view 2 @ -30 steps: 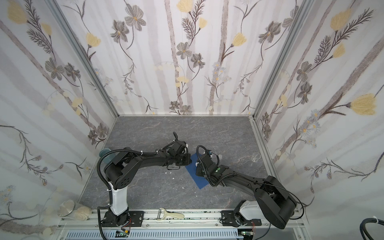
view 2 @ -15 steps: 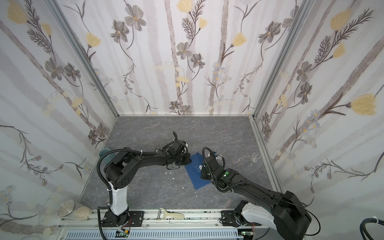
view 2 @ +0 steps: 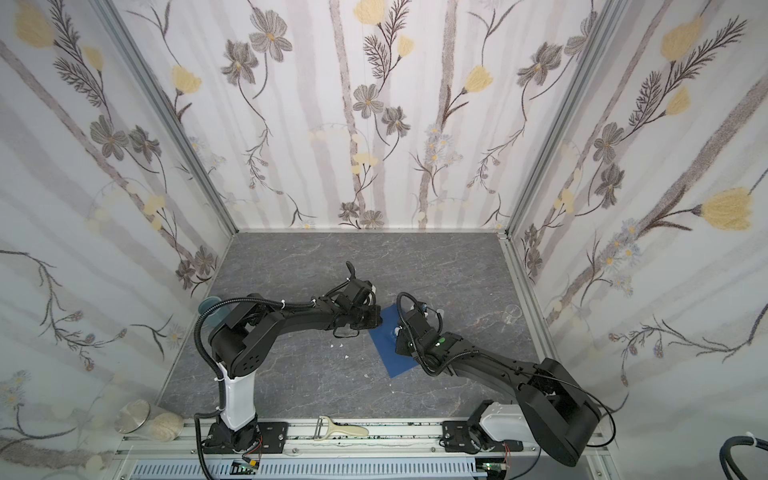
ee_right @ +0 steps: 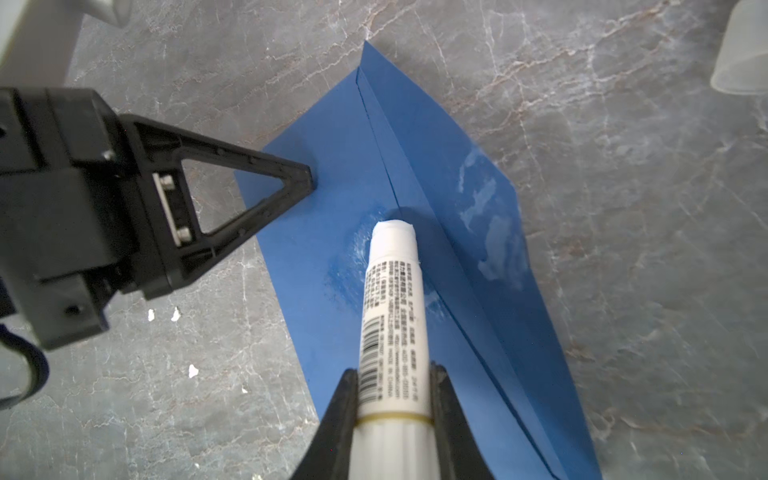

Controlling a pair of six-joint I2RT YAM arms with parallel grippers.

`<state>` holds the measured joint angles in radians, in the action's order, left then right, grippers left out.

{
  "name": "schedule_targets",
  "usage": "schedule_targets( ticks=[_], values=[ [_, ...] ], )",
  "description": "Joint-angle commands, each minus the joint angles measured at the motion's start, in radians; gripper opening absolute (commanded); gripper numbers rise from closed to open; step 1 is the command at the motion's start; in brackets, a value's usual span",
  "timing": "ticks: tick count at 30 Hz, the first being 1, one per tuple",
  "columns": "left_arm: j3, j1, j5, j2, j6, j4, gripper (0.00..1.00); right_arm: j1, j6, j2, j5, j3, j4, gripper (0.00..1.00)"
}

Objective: Place the letter into the envelope and seal it
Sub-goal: 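Keep rubbing glue onto the flap with the right gripper while left gripper presses envelope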

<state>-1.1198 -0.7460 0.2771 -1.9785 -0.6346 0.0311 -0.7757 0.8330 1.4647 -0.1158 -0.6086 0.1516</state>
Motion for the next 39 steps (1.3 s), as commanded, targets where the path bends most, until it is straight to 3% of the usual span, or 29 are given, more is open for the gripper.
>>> schedule_targets(
  ticks=[1, 11, 20, 28, 34, 39],
  values=[
    [0.002, -0.005, -0.020, -0.014, 0.005, -0.088, 0.00, 0.005, -0.025, 0.037, -0.005, -0.028, -0.017, 0.00],
    [-0.016, 0.003, -0.055, -0.019, 0.020, -0.088, 0.00, 0.019, -0.048, -0.079, -0.072, -0.095, 0.059, 0.00],
    [-0.071, 0.004, -0.057, -0.034, 0.069, -0.088, 0.00, 0.000, 0.006, -0.176, -0.029, -0.010, 0.104, 0.00],
    [-0.077, 0.002, -0.050, -0.036, 0.078, -0.085, 0.00, -0.031, 0.043, -0.086, 0.002, 0.024, 0.007, 0.00],
    [-0.064, 0.001, -0.047, -0.035, 0.070, -0.076, 0.00, -0.030, 0.018, 0.045, -0.019, -0.035, -0.056, 0.00],
    [-0.054, 0.003, -0.059, -0.029, 0.070, -0.069, 0.00, -0.027, 0.017, 0.067, -0.021, -0.056, -0.098, 0.00]
  ],
)
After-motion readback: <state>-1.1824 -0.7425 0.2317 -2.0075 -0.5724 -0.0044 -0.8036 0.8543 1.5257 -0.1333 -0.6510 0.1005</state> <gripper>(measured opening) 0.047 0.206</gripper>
